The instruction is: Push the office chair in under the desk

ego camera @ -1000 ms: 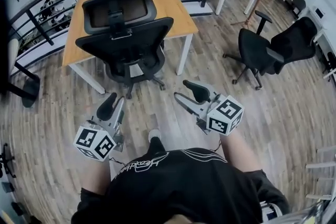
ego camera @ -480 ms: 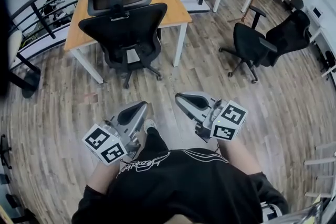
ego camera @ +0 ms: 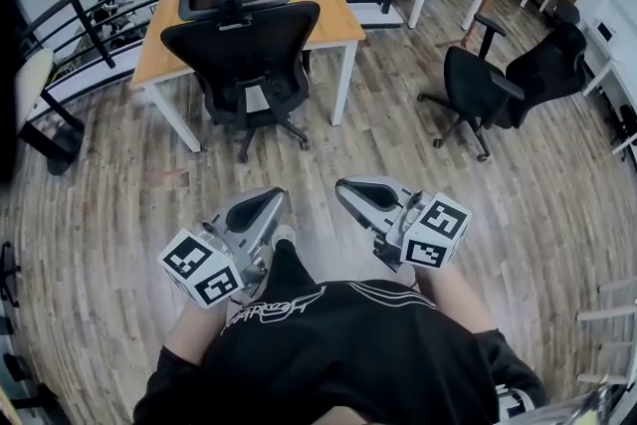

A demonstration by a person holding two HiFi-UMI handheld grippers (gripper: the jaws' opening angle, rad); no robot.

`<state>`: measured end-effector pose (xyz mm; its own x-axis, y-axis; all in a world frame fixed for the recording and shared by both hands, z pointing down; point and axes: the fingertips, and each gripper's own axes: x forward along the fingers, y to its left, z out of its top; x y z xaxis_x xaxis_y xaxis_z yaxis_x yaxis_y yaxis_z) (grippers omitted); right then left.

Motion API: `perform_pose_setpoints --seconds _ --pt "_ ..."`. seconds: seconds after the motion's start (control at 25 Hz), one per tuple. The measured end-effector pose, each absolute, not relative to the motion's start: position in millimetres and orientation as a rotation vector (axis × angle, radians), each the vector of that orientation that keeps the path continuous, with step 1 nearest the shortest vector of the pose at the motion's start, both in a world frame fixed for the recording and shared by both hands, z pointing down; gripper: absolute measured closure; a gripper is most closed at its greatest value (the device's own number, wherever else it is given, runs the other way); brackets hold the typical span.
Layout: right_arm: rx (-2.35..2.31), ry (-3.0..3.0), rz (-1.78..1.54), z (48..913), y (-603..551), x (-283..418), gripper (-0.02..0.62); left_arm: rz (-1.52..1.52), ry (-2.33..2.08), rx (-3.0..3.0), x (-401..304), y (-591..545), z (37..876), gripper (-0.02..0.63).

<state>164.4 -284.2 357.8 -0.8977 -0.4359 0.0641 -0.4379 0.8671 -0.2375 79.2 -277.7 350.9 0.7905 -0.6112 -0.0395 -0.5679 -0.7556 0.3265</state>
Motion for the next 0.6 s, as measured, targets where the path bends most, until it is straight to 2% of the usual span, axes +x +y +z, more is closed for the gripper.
perform_pose_setpoints --seconds 0.6 --pt "0.725 -3.051 0.374 349.9 -284.9 183.0 0.557 -0.210 -0.923 2.665 85.4 -274.3 340.8 0.600"
